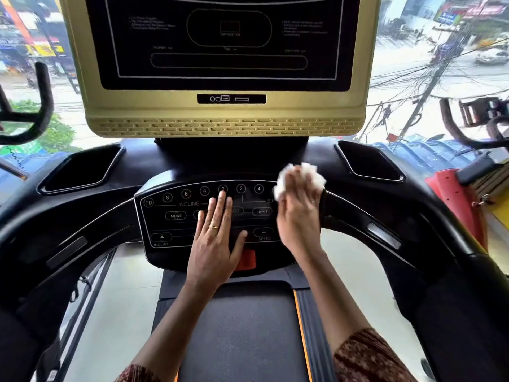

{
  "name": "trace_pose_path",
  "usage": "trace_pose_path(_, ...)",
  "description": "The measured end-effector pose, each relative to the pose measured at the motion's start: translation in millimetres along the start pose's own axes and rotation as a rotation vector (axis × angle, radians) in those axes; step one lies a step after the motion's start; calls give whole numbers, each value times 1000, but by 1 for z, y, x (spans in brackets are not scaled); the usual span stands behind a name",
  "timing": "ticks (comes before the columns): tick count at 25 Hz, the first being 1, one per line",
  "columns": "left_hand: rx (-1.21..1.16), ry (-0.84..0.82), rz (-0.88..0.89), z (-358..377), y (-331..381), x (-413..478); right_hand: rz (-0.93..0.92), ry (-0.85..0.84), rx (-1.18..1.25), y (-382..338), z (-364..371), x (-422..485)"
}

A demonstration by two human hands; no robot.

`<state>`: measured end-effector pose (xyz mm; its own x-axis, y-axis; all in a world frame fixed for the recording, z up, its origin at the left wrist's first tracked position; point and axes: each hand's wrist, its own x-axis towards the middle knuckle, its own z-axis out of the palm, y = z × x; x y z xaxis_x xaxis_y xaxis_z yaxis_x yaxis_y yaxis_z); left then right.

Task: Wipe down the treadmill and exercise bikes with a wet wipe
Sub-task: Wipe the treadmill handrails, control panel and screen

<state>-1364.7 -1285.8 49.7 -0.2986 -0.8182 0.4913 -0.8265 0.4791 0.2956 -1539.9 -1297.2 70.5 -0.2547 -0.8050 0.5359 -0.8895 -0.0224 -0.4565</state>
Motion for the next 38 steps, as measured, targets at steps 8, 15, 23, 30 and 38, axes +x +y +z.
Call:
trace_pose_path(8, -35, 110, 20, -15, -29, -4, -158, -98, -6, 9, -7, -71)
trace_pose_path(15, 14, 109, -56, -34, -87, -8, -327, -188, 33, -91, 44, -44)
trace_pose_path(23, -40, 120, -54, -35, -95, -11, 57, 77, -13, -59, 45, -8)
trace_pose_path(30, -62, 133, -39, -34, -97, -11, -212, -93, -5, -76, 41, -72)
trace_pose_path(38, -89, 146, -8, -42, -117, -13, -244, -35, -18, -142, 81, -28)
